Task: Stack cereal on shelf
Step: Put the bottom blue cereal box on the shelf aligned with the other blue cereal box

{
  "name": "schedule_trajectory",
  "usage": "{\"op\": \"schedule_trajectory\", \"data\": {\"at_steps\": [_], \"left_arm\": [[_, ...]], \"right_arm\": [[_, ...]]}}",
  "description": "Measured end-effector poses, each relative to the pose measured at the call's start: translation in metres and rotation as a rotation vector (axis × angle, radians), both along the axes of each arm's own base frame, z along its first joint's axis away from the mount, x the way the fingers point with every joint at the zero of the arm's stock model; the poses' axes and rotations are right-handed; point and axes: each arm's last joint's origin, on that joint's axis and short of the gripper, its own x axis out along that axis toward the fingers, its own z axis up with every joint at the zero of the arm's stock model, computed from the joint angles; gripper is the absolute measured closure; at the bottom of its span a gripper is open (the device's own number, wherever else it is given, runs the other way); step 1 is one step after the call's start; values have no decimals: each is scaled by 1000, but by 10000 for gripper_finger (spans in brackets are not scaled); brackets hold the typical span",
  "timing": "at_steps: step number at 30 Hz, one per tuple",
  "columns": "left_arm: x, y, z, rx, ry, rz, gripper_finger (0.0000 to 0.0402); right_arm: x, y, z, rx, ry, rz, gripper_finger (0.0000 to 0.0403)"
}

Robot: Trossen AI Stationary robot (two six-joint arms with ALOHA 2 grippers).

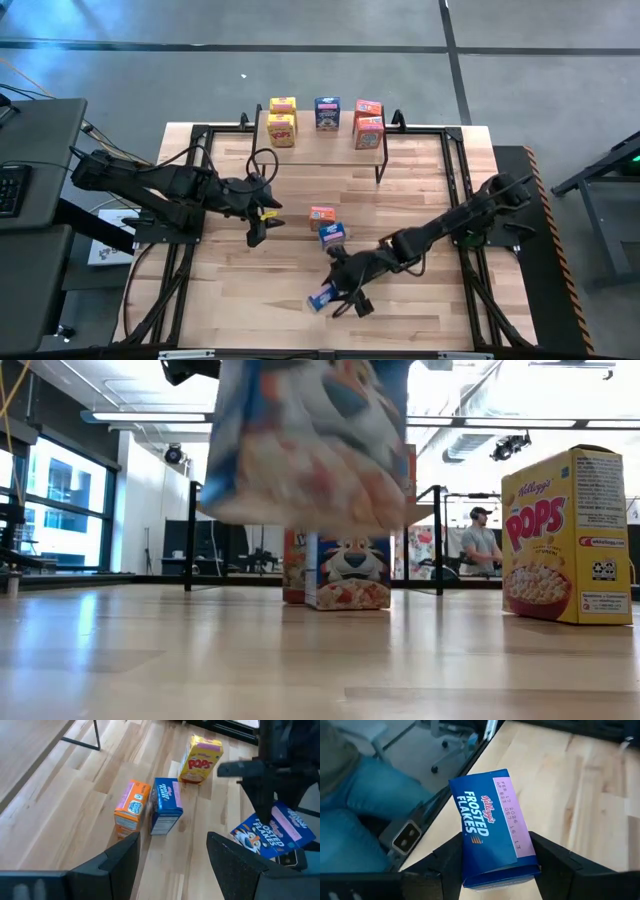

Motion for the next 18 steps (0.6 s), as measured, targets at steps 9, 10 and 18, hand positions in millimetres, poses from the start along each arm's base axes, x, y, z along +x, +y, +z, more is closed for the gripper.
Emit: {"op": "schedule_trajectory", "data": {"at_steps": [9,10,18], "left_arm": [[0,2,0,36,-8,44,181],[0,2,0,41,-10,50,181],[0,4,1,106,-18,90,181]], "right_arm": [[-2,-47,37,64,-52,-141,212],[-3,-53,41,67,-61,-156,212],[-16,-105,75,53,-129,-275,212]]}}
